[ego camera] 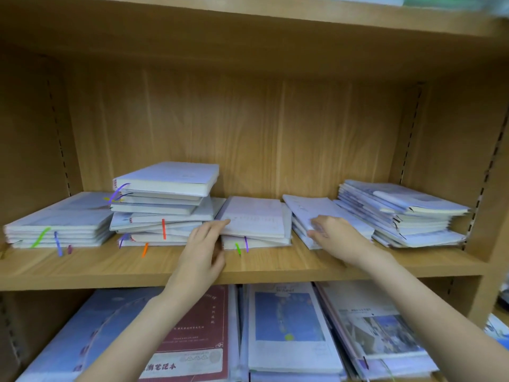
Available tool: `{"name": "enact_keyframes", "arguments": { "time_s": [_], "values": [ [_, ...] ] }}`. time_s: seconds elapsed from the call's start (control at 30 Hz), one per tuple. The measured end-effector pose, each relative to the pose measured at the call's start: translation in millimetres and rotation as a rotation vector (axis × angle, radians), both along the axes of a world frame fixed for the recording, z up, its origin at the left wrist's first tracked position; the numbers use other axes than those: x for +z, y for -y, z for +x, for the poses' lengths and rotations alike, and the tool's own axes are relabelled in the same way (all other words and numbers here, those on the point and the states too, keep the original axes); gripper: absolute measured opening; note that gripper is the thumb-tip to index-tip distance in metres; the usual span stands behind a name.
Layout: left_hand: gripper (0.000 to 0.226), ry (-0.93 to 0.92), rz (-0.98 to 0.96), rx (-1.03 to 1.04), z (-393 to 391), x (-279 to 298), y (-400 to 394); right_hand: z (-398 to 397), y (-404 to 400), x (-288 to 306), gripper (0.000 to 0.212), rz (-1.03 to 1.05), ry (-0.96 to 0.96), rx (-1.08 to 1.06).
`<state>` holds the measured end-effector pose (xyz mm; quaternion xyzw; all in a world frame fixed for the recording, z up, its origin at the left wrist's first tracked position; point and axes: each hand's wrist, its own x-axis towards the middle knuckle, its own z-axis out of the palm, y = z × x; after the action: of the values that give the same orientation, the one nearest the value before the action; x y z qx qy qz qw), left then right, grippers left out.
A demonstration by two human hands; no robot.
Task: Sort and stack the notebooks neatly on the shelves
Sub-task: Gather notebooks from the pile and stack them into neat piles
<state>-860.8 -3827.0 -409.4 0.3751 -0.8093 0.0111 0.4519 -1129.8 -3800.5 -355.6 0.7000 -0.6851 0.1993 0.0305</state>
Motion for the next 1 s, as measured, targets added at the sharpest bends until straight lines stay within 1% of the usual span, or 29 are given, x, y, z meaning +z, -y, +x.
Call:
{"name": "enact_keyframes", "arguments": {
  "time_s": [0.07,0.13,0.17,0.23,0.3,0.33,0.47,0.57,0.67,0.73,0.87,0.93,1.0],
  "values": [
    [0.063,-0.113,0.108,-0.006,4,3,1,20,-2,3,0.054,-0.086,0.059,0.144],
    [0.064,-0.226,0.244,-0.056,5,9,2,42,1,2,0.066,-0.049,0.03,0.242],
    [0.061,-0.283,0.295,-0.092,5,12,1,50,5,0,0.066,-0.013,-0.009,0.239],
    [0.055,-0.368,0.372,-0.139,8,16,0,62,13,-4,0.056,0.0,-0.105,0.195],
    [0.049,-0.364,0.388,-0.134,14,20,0,64,19,-4,0.046,-0.046,-0.216,0.151],
    [0.047,-0.36,0.379,-0.127,20,21,2,62,21,-3,0.044,-0.059,-0.235,0.146],
    [0.044,-0.38,0.338,-0.088,34,21,6,51,20,6,0.039,-0.069,-0.117,0.188],
    [0.044,-0.31,0.295,-0.074,28,19,4,43,14,20,0.033,-0.191,-0.062,0.25],
    [0.043,-0.23,0.262,-0.054,18,20,3,29,7,36,0.023,-0.309,0.023,0.309],
    [0.044,-0.148,0.254,-0.012,11,21,4,19,6,44,0.021,-0.391,0.032,0.31],
    [0.05,0.08,0.223,0.052,-9,26,8,-3,0,54,0.018,-0.782,0.14,0.191],
    [0.053,0.2,0.221,0.033,-20,30,12,-15,-5,55,0.024,-0.941,0.113,0.146],
    [0.057,0.296,0.237,0.038,-29,33,18,-26,-8,52,0.028,-1.027,0.051,0.137]
  ]
}}
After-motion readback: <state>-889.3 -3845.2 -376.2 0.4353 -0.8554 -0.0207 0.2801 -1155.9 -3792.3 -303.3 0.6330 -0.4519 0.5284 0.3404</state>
